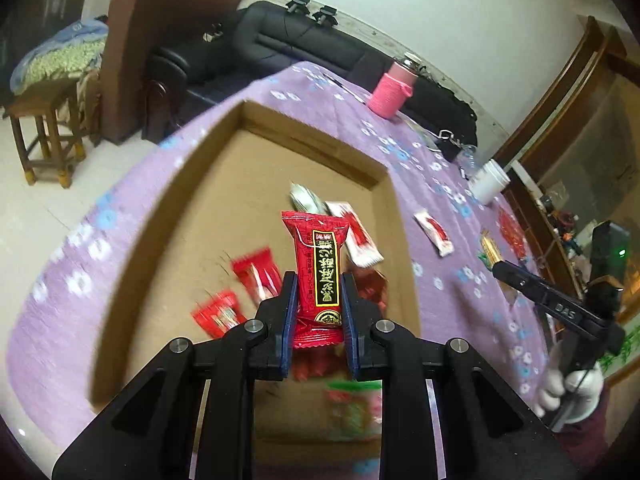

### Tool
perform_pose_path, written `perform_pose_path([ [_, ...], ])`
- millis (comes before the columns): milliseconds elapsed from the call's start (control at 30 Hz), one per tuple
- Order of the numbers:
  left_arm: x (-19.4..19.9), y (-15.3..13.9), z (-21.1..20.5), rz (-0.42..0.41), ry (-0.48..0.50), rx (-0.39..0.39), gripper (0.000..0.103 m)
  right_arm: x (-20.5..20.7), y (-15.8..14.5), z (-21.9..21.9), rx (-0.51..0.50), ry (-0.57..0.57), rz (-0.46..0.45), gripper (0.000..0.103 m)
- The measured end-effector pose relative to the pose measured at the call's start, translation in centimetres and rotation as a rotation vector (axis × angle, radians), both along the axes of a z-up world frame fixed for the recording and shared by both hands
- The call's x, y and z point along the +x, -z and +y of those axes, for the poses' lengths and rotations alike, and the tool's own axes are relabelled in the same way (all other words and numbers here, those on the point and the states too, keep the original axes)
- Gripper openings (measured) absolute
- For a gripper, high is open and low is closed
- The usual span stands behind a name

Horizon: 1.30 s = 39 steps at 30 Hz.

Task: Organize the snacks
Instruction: 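Carry both held snacks over the box and open both grippers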

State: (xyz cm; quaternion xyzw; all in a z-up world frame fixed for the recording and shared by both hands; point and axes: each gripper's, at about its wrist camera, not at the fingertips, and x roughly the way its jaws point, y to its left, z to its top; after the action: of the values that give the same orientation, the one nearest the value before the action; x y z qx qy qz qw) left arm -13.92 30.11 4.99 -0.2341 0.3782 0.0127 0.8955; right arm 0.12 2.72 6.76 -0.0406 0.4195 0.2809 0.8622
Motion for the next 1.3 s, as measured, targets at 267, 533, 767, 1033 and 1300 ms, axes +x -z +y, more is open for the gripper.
perform_pose_path([
  [267,3.6,0.4,2.7,0.045,0.008,0.071,0.020,0.7,0.7,8.2,0.030,-0.117,0.089,0.036],
  [533,5.5,1.7,4.0,0.081,0.013,0.051,0.020,1.5,3.0,15.1,-0.013,-0.180,0.150,0.036],
  [767,5.5,1.8,4.8,0.070,0.006,0.022,0.020,1.9,4.4,17.5,-0.030,-0.186,0.165,0.037],
  [1033,3.6,0.5,4.6,0.040,-0.024,0.029,0.031,1.0,4.6,18.3,-0.017,-0.214,0.183,0.041],
  [1300,1.0,-1.5,2.4,0.021,-0.094,0.143,0.031,-1.8,2.9,16.1,-0.008,-0.203,0.090,0.042],
])
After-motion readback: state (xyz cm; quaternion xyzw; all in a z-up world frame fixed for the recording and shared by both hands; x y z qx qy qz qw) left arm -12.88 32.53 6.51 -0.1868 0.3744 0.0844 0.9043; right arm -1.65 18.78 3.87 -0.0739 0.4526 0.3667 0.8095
